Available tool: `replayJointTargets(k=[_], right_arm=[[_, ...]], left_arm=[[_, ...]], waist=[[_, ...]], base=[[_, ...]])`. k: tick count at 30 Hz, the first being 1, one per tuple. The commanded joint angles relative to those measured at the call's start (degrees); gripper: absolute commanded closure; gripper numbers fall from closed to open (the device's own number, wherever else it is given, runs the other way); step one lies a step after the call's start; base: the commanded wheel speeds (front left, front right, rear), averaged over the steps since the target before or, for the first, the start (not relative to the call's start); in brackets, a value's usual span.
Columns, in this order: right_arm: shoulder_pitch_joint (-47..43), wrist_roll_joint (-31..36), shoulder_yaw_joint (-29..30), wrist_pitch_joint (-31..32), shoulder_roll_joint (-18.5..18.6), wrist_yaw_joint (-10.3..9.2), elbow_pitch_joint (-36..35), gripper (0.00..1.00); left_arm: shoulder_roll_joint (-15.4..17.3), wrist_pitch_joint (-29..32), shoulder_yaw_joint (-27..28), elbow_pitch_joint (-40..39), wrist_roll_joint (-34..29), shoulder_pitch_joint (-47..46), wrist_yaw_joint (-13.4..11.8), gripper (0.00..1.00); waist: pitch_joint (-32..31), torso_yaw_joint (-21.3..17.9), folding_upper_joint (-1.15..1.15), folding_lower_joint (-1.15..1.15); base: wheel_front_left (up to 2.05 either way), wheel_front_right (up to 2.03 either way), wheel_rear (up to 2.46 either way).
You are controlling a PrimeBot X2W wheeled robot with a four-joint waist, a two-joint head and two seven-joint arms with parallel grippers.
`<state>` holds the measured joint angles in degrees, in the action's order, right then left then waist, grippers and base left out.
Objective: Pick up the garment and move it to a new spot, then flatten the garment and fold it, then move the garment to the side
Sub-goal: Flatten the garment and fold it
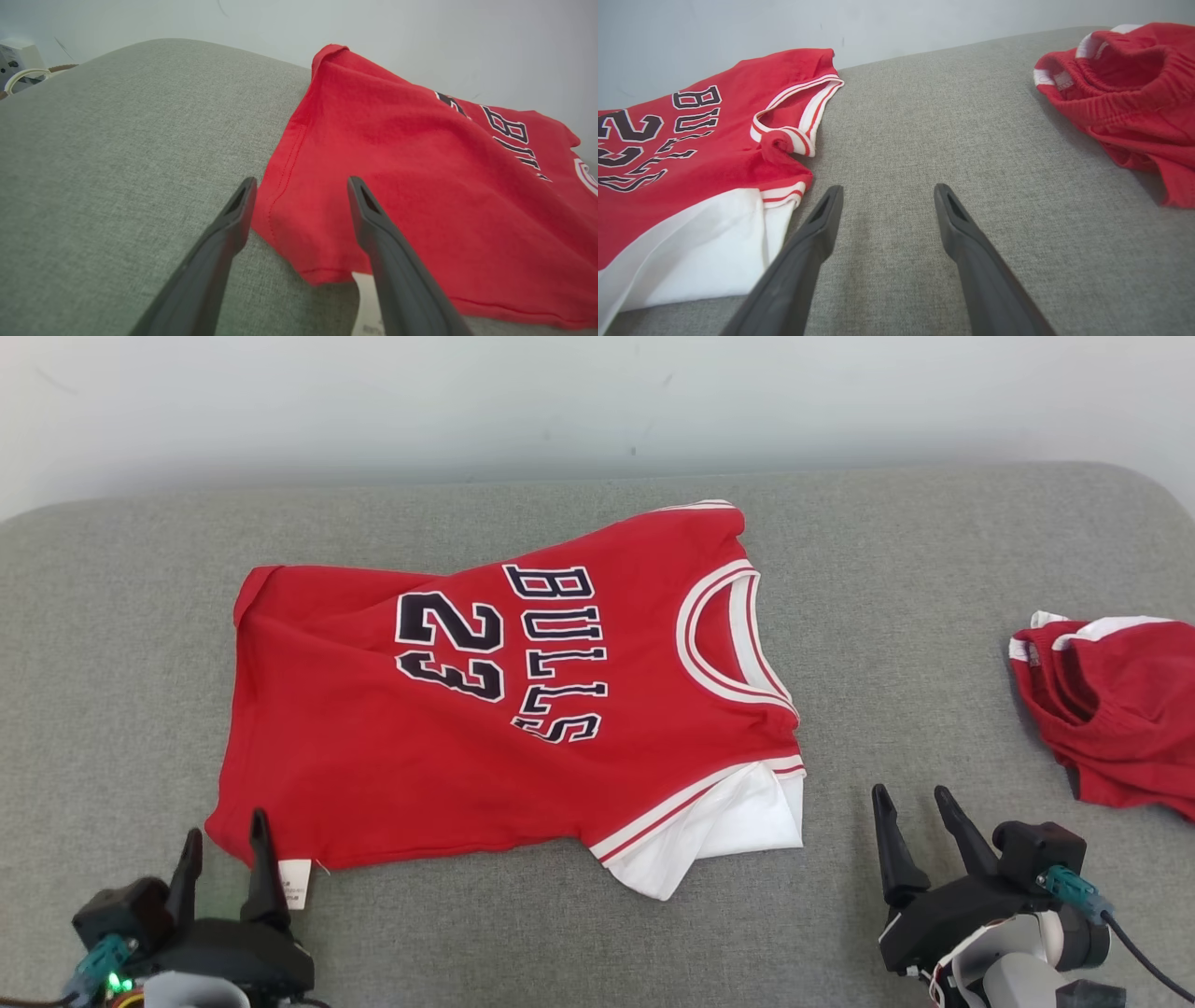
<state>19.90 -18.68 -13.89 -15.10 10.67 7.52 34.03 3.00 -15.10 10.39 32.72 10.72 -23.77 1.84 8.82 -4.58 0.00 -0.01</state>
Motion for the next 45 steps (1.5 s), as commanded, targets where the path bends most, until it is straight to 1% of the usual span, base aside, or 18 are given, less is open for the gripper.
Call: replayJointTargets(k=[1,7,12,14,18,21,22,23,24,28,31,33,35,37,38,39,40,45], right_arm=[[-0.93,-0.1,-0.06,-0.01,-0.17,-0.07,-0.03,0.0],[-1.35,-0.37,-0.06,-0.01,-0.06,-0.07,0.29,0.0],[-1.36,-0.39,-0.16,-0.01,0.09,-0.07,0.42,0.0],[-1.23,-0.35,-0.21,-0.01,0.12,-0.07,0.47,0.0],[-0.85,-0.4,-0.31,-0.01,0.2,-0.07,0.57,0.0],[-0.69,-0.48,-0.35,-0.01,0.33,-0.07,0.66,0.0],[-0.68,-0.49,-0.38,-0.01,0.35,-0.07,0.68,0.0],[-0.67,-0.5,-0.38,-0.01,0.38,-0.07,0.7,0.0],[-0.69,-0.51,-0.35,-0.01,0.4,-0.07,0.76,0.0],[-1.06,-0.25,0.29,-0.01,0.16,-0.07,0.79,0.0],[-1.64,-0.14,0.74,-0.01,-0.11,-0.07,0.78,0.0],[-1.78,-0.06,0.68,-0.01,-0.21,-0.07,0.78,0.0],[-1.88,-0.02,0.65,-0.01,-0.47,-0.07,0.79,0.0],[-1.72,0.03,0.64,-0.01,-0.68,-0.07,0.75,0.0],[-1.63,0.06,0.62,-0.01,-0.77,-0.07,0.75,0.0],[-1.52,0.08,0.56,-0.01,-0.86,-0.07,0.75,0.0],[-1.39,0.08,0.43,-0.01,-0.94,-0.07,0.75,0.0],[-1.36,-0.33,0.2,-0.01,-0.46,-0.07,0.68,0.0]], left_arm=[[-0.04,-0.07,0.03,-0.08,0.88,1.56,0.01,0.0],[-0.07,-0.07,-0.66,1.32,3.51,3.03,-0.37,0.0],[-0.08,-0.07,-0.84,3.03,4.5,3.01,-0.75,0.0],[-0.08,-0.07,-0.92,3.34,3.79,2.59,-0.81,0.0],[-0.06,-0.07,-0.7,4.56,3.06,1.68,-0.54,0.0],[-0.08,-0.07,-0.46,5.44,3.74,1.38,0.53,0.01],[-0.07,-0.07,-0.34,4.93,3.38,1.21,0.61,0.45],[-0.07,-0.07,-0.32,4.18,3.44,1.1,0.77,0.94],[-0.09,-0.07,-0.49,3.74,3.64,1.33,0.88,1.0],[-0.08,-0.07,-1.08,-4.66,0.9,3.45,-1.1,1.0],[-0.08,-0.06,-3.07,-10.08,0.05,5.29,-2.02,1.0],[-0.06,-0.07,-3.64,-10.79,-0.58,5.94,-2.28,1.0],[0.02,-0.07,-3.8,-9.91,0.81,6.88,-2.84,1.0],[-0.1,-0.07,-4.19,-8.77,0.94,7.02,-2.78,1.0],[-0.12,-0.07,-4.28,-7.91,1.01,7.3,-2.79,0.8],[-0.06,-0.07,-4.12,-7.15,1.37,7.45,-2.94,0.53],[-0.05,-0.07,-4.15,-6.36,1.33,7.55,-2.8,0.0],[-0.08,-0.07,-4.98,-3.29,3.05,6.73,-1.71,0.0]], waist=[[-0.11,-0.19,0.0,0.01],[-0.74,-0.71,0.0,0.01],[-0.69,-1.08,0.0,0.01],[-0.62,-1.21,0.0,0.01],[-0.5,-1.52,0.0,0.01],[-0.54,-1.67,0.0,0.01],[-0.57,-1.7,0.0,0.01],[-0.63,-1.73,0.0,0.01],[-0.72,-1.73,0.0,0.01],[-1.09,-1.19,0.0,0.01],[-1.43,-0.2,0.0,0.01],[-1.55,0.08,0.0,0.01],[-1.83,0.47,0.0,0.01],[-1.9,0.66,0.0,0.01],[-1.86,0.68,0.0,0.01],[-1.8,0.67,0.0,0.01],[-1.72,0.6,0.0,0.01],[-1.22,-0.28,0.0,0.01]], base=[[0.0,0.0,0.0],[0.0,0.0,0.0],[0.0,0.0,0.0],[0.0,0.0,0.0],[0.0,0.0,0.0],[0.0,0.0,0.0],[0.0,0.0,0.0],[0.0,0.0,0.0],[0.0,0.0,0.0],[0.0,0.0,0.0],[0.0,0.0,0.0],[0.0,0.0,0.0],[0.0,0.0,0.0],[0.0,0.0,0.0],[0.0,0.0,0.0],[0.0,0.0,0.0],[0.0,0.0,0.0],[0.0,0.0,0.0]])
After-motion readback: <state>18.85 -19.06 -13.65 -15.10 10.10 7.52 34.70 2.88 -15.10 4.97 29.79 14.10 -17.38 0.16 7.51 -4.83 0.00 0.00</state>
